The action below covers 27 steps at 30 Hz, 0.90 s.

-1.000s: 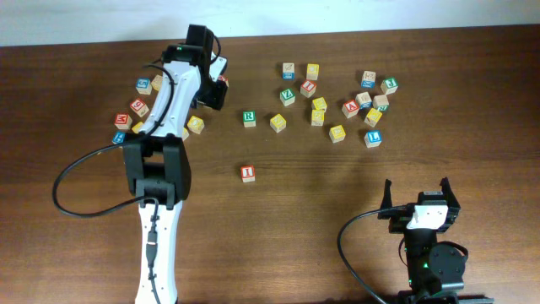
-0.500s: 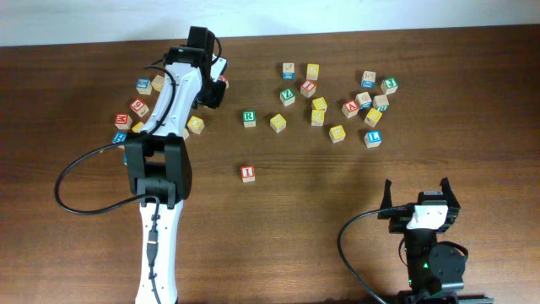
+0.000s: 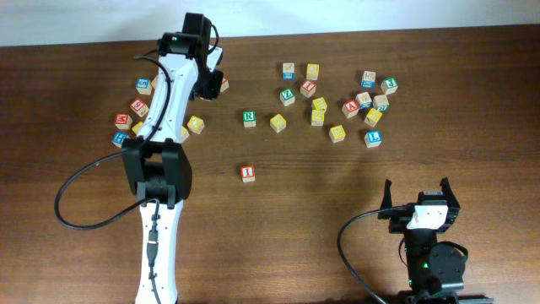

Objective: Spell out ICRA
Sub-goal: 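Lift the yellow C block and carry it toward the red block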

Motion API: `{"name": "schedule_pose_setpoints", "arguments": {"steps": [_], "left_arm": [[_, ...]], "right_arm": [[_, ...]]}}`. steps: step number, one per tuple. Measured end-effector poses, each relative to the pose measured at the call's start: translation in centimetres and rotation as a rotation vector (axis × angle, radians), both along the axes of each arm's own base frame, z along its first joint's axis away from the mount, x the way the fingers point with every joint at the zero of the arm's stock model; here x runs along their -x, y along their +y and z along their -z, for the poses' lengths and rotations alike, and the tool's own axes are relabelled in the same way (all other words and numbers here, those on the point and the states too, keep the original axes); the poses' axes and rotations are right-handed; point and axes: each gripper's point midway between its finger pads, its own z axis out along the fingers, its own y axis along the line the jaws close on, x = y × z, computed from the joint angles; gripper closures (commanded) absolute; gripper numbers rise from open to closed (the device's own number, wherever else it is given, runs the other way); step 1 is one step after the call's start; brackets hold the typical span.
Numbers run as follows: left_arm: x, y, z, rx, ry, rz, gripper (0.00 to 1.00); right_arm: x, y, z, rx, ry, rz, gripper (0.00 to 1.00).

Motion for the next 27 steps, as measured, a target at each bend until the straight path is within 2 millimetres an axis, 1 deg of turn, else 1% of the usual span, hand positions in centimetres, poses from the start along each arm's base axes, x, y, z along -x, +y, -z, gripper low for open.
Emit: {"name": "schedule_pose_setpoints", "arguments": {"steps": [3,4,5,6,8,9,10,11,12,14,16,18,19,21,22,24,26,27], "left_arm": [[0.4,-0.3,-1.7,0.025,0.002,-0.014,0.73],[0.3,-0.7,-2.4,0.049,-0.009,-0.012,0.74],[0.5,-1.1,-3.1,0.074,-0.009,-0.010,0.77],[1.0,-1.4,-3.6,0.093,0.002,-0.007,0.78],[2.4,-2.2,-4.8,0.134,0.034,0.003,0.78],[3.1,-2.7,-5.9,0.161,0.043,0.012,0.77],[4.8,-3.3,-7.9,0.198,0.070,0.023,0.77],[5.8,-3.7,-9.3,0.218,0.076,0.029,0.76],[7.8,-4.0,-10.9,0.240,0.113,0.036,0.83],[9.2,-4.9,-12.8,0.279,0.120,0.048,0.80],[9.6,-6.0,-13.4,0.317,0.124,0.046,0.81],[10.1,-7.5,-13.2,0.338,0.146,0.057,0.79],[10.5,-8.1,-13.0,0.339,0.156,0.068,0.81],[11.4,-10.3,-12.9,0.339,0.173,0.110,0.85],[11.7,-10.9,-12.9,0.342,0.177,0.121,0.87],[11.9,-11.4,-13.1,0.345,0.175,0.129,0.86],[12.4,-11.2,-14.2,0.348,0.163,0.132,0.84],[13.0,-11.0,-15.0,0.350,0.157,0.133,0.84]], "right_arm": [[0.0,0.0,0.0,0.000,0.000,0.000,0.02],[0.0,0.0,0.0,0.000,0.000,0.000,0.02],[0.0,0.0,0.0,0.000,0.000,0.000,0.02],[0.0,0.0,0.0,0.000,0.000,0.000,0.02],[0.0,0.0,0.0,0.000,0.000,0.000,0.02],[0.0,0.0,0.0,0.000,0.000,0.000,0.02],[0.0,0.0,0.0,0.000,0.000,0.000,0.02],[0.0,0.0,0.0,0.000,0.000,0.000,0.02],[0.0,0.0,0.0,0.000,0.000,0.000,0.02],[0.0,0.0,0.0,0.000,0.000,0.000,0.02],[0.0,0.0,0.0,0.000,0.000,0.000,0.02],[0.0,0.0,0.0,0.000,0.000,0.000,0.02],[0.0,0.0,0.0,0.000,0.000,0.000,0.02],[0.0,0.0,0.0,0.000,0.000,0.000,0.02],[0.0,0.0,0.0,0.000,0.000,0.000,0.02],[0.0,0.0,0.0,0.000,0.000,0.000,0.02],[0.0,0.0,0.0,0.000,0.000,0.000,0.02],[0.0,0.0,0.0,0.000,0.000,0.000,0.02]]}}
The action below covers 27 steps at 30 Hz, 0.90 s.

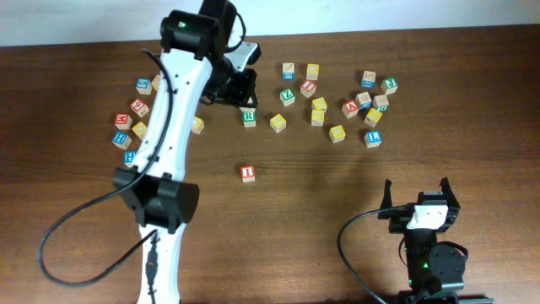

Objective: Spell out ICRA
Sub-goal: 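Lift the yellow C block and carry it toward the red block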

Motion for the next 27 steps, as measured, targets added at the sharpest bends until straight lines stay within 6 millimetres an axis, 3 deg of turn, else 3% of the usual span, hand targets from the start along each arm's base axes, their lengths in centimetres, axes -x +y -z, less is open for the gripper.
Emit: {"name": "schedule_pose_setpoints", "arguments": {"steps": [3,5,6,7,10,14,19,22,27], "left_arm": [[2.9,0.5,-2.2,-0.001,0.003,0.009,0.84],[6.1,0.9,-2.3,-0.014,0.068,0.016,0.87],[6.8,0.7,-1.9,-0.015,0.088,0.022,0.87],[8.3,0.3,-0.3,-0.030,0.162,0.032,0.86],[9.7,-1.7,4.0,-0.050,0.242,0.049,0.86],[9.1,-4.4,7.7,-0.048,0.209,0.013,0.83],[6.5,-3.9,10.4,-0.148,0.109,-0.200,0.82],[6.2,-3.9,12.2,-0.178,0.083,-0.267,0.82],[7.6,-4.4,15.2,-0.220,0.080,-0.307,0.82]], "right_arm": [[0.0,0.0,0.0,0.001,0.000,0.000,0.02],[0.0,0.0,0.0,0.000,0.000,0.000,0.02],[0.0,0.0,0.0,0.000,0.000,0.000,0.02],[0.0,0.0,0.0,0.000,0.000,0.000,0.02],[0.0,0.0,0.0,0.000,0.000,0.000,0.02],[0.0,0.0,0.0,0.001,0.000,0.000,0.02],[0.0,0.0,0.0,0.001,0.000,0.000,0.02],[0.0,0.0,0.0,0.001,0.000,0.000,0.02],[0.0,0.0,0.0,0.000,0.000,0.000,0.02]]}}
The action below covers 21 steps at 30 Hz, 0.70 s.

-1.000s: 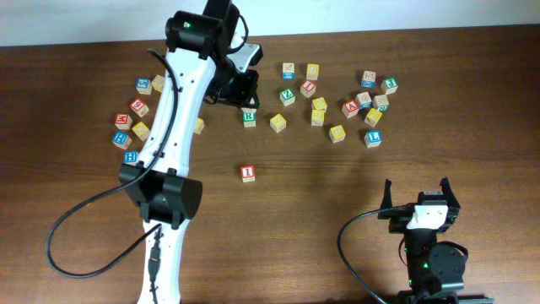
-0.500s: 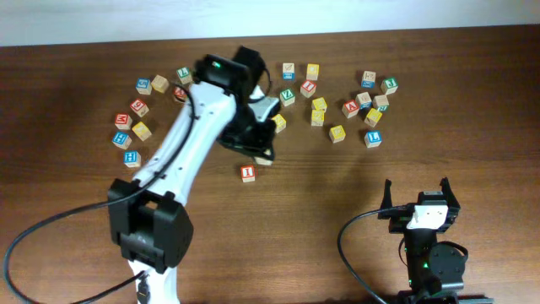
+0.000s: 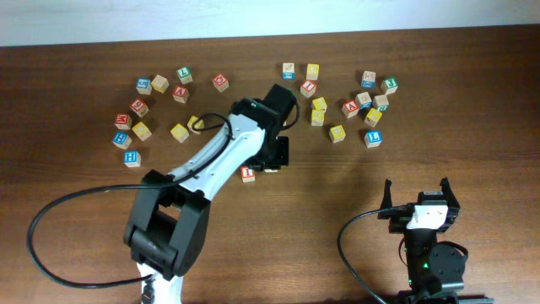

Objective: Spell out ICRA
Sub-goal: 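Lift the yellow C block and carry it toward the red block, then lower the C block right of the red block and release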

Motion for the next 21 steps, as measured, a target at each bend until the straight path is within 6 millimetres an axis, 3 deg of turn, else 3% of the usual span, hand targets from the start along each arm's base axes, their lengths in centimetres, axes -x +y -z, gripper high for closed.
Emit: {"name": "schedule_pose_setpoints", "arguments": {"steps": [9,21], "left_arm": [[0.1,1.7,3.2,-0.079,-0.042,-0.101,0.81],[0.1,0.7,3.5,-0.070,-0.072,-0.083,0.82]], "right_arm": [[0.0,0.0,0.0,0.000,0.000,0.000,0.02],[0.0,0.0,0.0,0.000,0.000,0.000,0.02]]}}
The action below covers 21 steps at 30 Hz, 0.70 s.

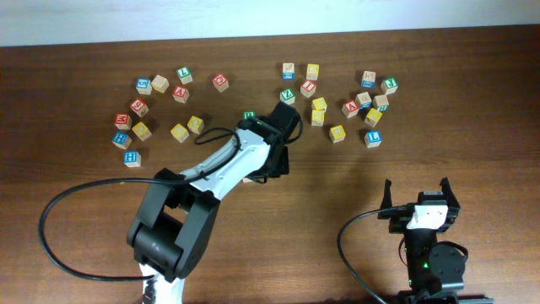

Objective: Spell out ICRA
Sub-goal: 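Lower the C block right of the red block and release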

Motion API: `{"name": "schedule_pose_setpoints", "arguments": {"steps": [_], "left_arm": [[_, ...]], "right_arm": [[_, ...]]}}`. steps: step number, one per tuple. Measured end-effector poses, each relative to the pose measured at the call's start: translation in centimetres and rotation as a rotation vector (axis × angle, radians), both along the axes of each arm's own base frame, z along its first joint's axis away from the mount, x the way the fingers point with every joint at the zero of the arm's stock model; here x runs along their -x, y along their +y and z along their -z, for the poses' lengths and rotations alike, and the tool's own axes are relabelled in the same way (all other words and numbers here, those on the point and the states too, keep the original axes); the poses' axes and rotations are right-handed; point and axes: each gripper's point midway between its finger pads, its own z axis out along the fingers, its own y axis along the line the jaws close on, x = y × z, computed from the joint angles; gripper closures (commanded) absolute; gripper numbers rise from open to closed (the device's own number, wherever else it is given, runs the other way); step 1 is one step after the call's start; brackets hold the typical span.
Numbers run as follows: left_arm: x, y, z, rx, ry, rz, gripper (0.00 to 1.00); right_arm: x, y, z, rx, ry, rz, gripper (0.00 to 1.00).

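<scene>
My left arm reaches from the front left to the middle of the table, and its gripper (272,163) points down there. The wrist hides its jaws, so I cannot tell their state or whether they hold a block. A green R block (249,114) peeks out just behind the arm. The arm hides any red I block from view. Lettered blocks lie in a left cluster (160,105) and a right cluster (342,101). My right gripper (418,196) rests open and empty at the front right.
The blocks spread along the far half of the table, with a red one (221,82) between the clusters. The left arm's cable (59,228) loops over the front left, and the right arm's cable (354,245) curls at its base.
The left gripper has stayed near the table's middle, shifted slightly. The arm now covers the red I block that showed beside it, and the green R block shows again.
The left gripper was over the left cluster's back edge. Then it was above the green R block. Then it stood low at the table's middle, right of the red I block, where it still is. The right arm has not moved.
</scene>
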Motion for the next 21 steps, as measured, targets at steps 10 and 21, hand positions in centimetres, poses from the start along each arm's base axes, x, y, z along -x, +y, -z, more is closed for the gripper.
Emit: {"name": "schedule_pose_setpoints", "arguments": {"steps": [10,21], "left_arm": [[0.04,0.39,0.01,-0.021,-0.002,-0.002,0.80],[0.73,0.86,0.50,-0.037,0.021,-0.002,0.80]], "right_arm": [[0.00,0.00,0.00,0.000,0.000,0.000,0.02],[0.00,0.00,0.00,0.000,0.000,0.000,0.02]]}}
